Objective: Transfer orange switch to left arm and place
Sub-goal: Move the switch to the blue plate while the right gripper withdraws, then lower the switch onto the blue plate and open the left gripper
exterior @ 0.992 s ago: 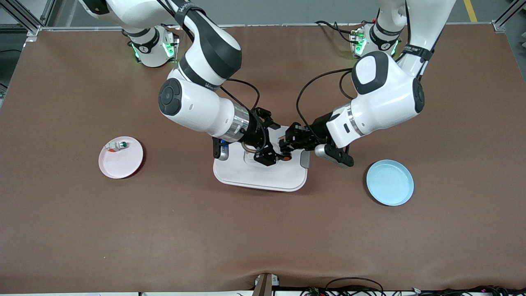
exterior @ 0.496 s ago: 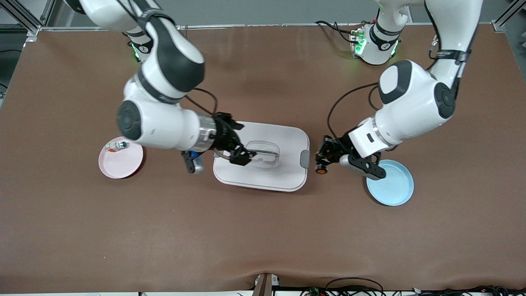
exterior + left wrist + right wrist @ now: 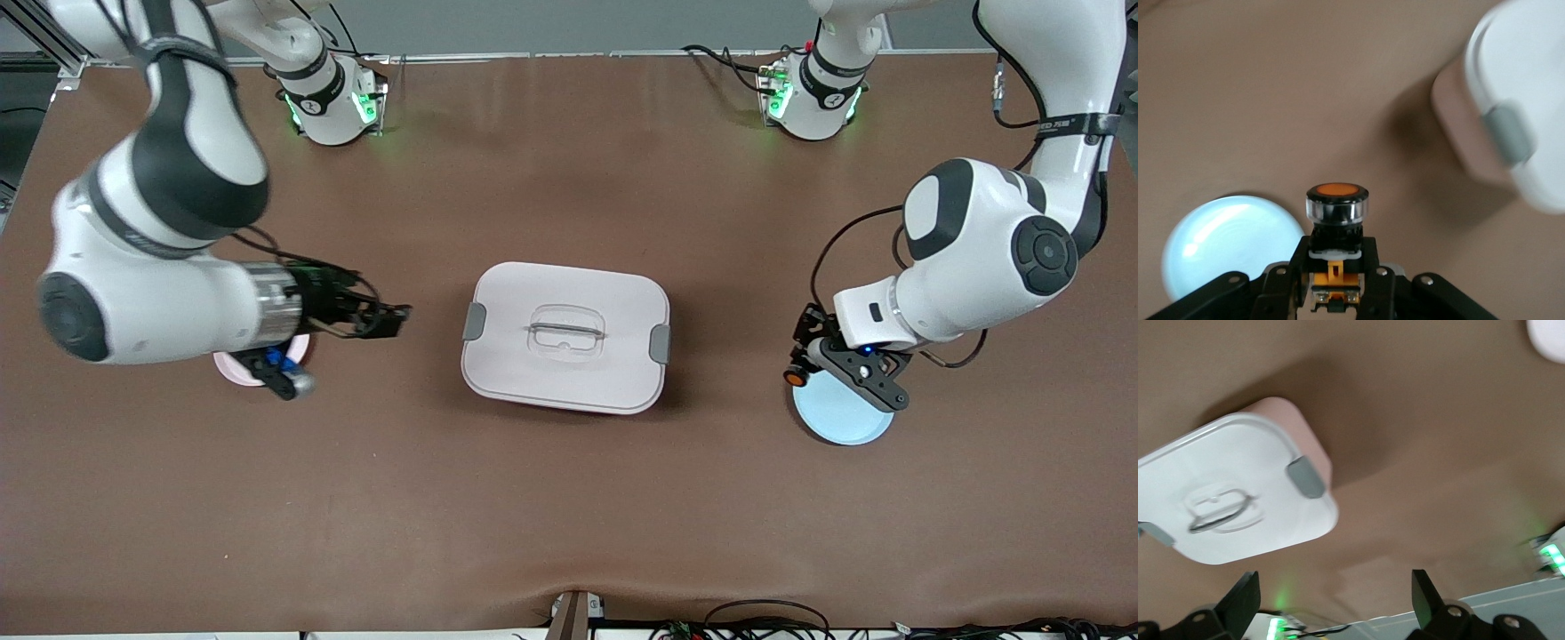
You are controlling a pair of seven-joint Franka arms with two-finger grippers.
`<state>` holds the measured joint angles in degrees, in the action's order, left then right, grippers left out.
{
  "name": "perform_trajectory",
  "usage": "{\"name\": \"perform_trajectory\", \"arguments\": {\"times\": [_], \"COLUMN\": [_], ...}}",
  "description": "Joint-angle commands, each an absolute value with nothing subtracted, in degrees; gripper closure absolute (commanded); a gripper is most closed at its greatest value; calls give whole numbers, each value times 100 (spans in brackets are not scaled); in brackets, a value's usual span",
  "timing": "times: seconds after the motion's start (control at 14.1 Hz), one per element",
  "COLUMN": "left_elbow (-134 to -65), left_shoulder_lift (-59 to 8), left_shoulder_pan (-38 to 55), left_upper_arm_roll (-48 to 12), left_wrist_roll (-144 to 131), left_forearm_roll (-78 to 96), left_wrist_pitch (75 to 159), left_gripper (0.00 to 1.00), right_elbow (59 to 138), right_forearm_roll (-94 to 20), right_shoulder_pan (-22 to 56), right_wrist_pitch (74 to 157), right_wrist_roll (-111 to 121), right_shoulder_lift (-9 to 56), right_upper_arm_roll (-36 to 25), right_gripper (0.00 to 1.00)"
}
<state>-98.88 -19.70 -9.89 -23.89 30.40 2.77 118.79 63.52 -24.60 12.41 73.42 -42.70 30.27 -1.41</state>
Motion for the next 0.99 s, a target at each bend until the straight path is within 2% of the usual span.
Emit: {"name": "perform_trajectory", "arguments": {"times": [0.0,0.42,0.71,0.92], "left_elbow": [-9940,-10177,-10774,-10933], "left_shoulder_lift": [-2153,-2575,-2786,-3005], "left_shoulder_pan": [-1160,-1380,-1713,-1924], "left_upper_arm_roll": [-2443,-2443,-2443,-2443], "left_wrist_roll": [4013,5649,6633,7136], "left_forearm_roll": [-244,-1546,-1933,-2100], "left_wrist_pitch": [11830,12172,13287,13745], "left_gripper": [100,100,100,100], "right_elbow": [6398,6442,6442,6451], "right_forearm_roll": [-1831,-169,263,281], "right_shoulder_pan": [775,185,44,-122], "right_wrist_pitch": [6831,6258,6082,6082], "right_wrist_roll": [-3046,-687,-212,17], "right_shoulder_lift": [2848,2681,2602,2575], "right_upper_arm_roll": [-44,-44,-44,-35], "right_gripper": [0,0,0,0]}}
